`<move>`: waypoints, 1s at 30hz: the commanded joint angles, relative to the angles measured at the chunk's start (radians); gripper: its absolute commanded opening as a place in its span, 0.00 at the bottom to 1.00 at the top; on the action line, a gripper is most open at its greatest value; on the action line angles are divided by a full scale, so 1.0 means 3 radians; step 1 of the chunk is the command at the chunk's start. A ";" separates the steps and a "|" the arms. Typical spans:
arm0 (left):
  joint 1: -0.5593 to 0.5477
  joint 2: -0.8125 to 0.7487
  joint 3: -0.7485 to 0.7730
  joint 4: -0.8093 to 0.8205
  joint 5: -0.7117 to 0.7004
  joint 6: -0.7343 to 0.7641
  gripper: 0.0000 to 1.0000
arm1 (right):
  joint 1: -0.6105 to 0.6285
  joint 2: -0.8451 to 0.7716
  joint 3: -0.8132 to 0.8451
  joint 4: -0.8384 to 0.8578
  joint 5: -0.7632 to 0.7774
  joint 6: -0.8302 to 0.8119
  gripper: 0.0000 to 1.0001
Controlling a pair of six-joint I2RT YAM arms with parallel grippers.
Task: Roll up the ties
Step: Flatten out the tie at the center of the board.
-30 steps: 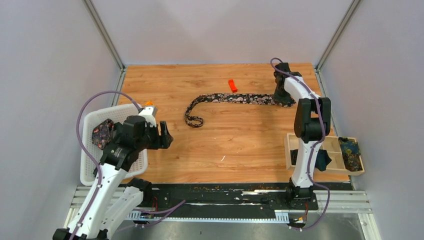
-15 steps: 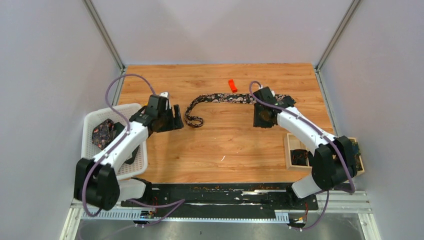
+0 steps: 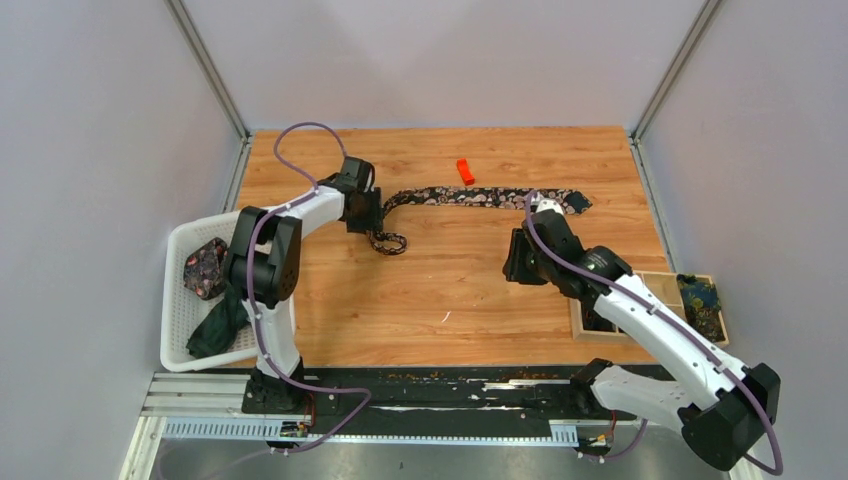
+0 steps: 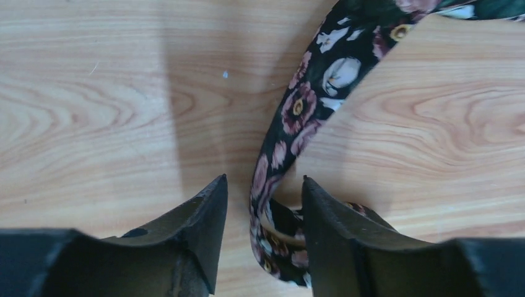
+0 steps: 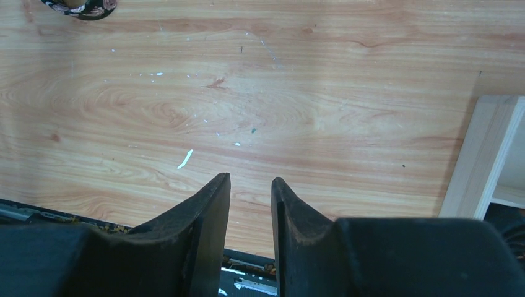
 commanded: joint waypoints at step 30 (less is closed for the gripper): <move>-0.1038 -0.0848 -0.0834 0.0201 0.1686 -0.0373 0.13 | 0.0049 -0.0169 -0.0134 -0.0107 0.0106 0.0141 0.31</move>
